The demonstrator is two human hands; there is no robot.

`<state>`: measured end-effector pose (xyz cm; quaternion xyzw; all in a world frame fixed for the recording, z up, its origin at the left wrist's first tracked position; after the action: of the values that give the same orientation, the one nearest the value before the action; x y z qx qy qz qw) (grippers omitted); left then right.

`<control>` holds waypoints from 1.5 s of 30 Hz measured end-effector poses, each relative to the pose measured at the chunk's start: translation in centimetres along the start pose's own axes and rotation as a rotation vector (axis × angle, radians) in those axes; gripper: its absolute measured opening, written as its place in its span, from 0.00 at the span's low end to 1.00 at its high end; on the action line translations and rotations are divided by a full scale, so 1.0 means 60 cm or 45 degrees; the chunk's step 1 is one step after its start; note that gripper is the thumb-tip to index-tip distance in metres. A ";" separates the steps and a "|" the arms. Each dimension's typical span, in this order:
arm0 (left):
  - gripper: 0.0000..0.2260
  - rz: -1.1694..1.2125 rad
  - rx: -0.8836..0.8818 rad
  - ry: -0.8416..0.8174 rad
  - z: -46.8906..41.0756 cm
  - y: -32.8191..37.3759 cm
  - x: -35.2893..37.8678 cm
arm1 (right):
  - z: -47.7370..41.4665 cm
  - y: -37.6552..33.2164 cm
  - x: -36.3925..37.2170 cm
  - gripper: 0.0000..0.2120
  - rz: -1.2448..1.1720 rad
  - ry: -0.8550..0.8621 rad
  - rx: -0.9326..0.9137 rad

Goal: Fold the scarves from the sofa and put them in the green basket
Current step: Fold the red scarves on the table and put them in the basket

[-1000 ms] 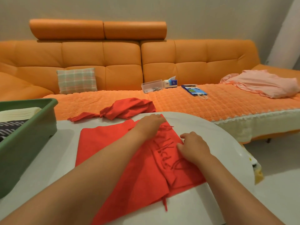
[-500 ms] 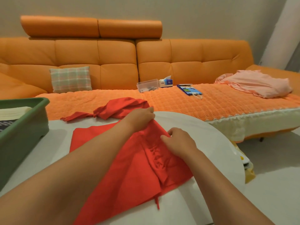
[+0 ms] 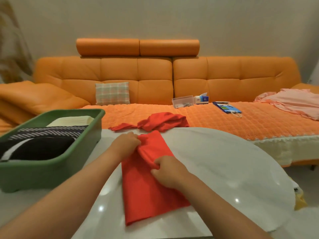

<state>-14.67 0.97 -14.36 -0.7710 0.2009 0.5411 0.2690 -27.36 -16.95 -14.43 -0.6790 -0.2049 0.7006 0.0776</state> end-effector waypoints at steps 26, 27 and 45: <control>0.07 0.301 -0.633 -0.055 0.156 -0.045 -0.021 | 0.022 0.064 -0.055 0.16 0.317 0.149 -0.200; 0.07 0.293 -0.666 -0.127 0.157 -0.043 -0.023 | 0.029 0.055 -0.058 0.15 0.308 0.068 -0.223; 0.31 0.439 -0.545 -0.452 0.036 0.045 0.059 | -0.019 0.097 0.009 0.41 0.443 -0.156 -0.165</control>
<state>-16.69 0.14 -18.79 -0.6582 0.1601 0.7347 0.0361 -25.32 -21.78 -17.18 -0.6639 -0.1336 0.7288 -0.1014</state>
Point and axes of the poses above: each hand's wrist, its own z-axis away from the middle knuckle, its own x-axis out of the palm, y = z × x, the point moved 2 cm from there along -z, towards the middle knuckle, and after that the axes turned 1 degree about z, right-handed, at the moved point
